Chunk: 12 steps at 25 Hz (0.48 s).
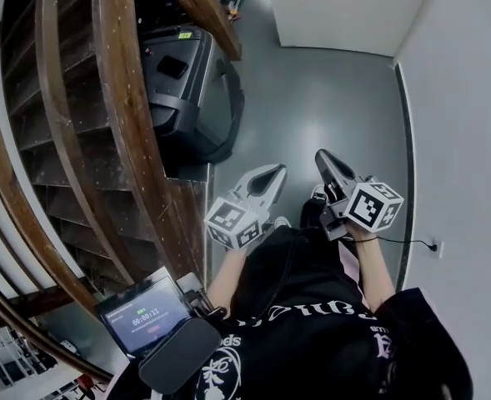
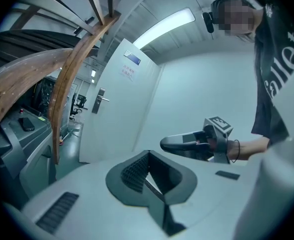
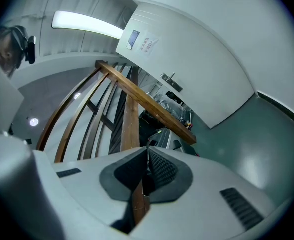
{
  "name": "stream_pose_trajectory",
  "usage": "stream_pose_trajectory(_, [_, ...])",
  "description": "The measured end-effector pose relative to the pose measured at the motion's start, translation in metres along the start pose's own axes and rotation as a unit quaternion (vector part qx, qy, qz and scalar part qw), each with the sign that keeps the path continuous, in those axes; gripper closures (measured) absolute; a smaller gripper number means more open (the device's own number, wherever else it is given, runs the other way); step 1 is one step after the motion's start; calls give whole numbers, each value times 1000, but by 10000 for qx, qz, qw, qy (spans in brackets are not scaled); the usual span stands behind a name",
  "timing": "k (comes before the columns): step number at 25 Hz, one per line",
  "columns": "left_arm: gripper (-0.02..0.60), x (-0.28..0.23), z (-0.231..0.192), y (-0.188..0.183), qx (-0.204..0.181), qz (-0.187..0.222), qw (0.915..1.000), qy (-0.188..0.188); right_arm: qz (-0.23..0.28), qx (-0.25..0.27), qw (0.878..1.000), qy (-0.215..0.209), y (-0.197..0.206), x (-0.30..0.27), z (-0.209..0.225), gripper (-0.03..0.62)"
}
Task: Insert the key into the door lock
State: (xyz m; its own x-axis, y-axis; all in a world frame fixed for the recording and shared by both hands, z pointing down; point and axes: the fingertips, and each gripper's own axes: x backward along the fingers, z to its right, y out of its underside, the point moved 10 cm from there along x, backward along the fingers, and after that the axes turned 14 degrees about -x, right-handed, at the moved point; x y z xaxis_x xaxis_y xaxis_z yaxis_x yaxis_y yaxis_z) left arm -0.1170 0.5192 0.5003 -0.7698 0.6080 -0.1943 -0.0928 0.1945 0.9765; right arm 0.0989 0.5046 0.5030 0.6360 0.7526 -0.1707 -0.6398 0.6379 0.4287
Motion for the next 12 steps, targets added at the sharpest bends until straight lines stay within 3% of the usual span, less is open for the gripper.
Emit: stream_pose_trajectory(12, [577, 44, 22, 25, 72, 153, 9998, 71, -69, 124, 9998, 127, 63, 25, -19, 568])
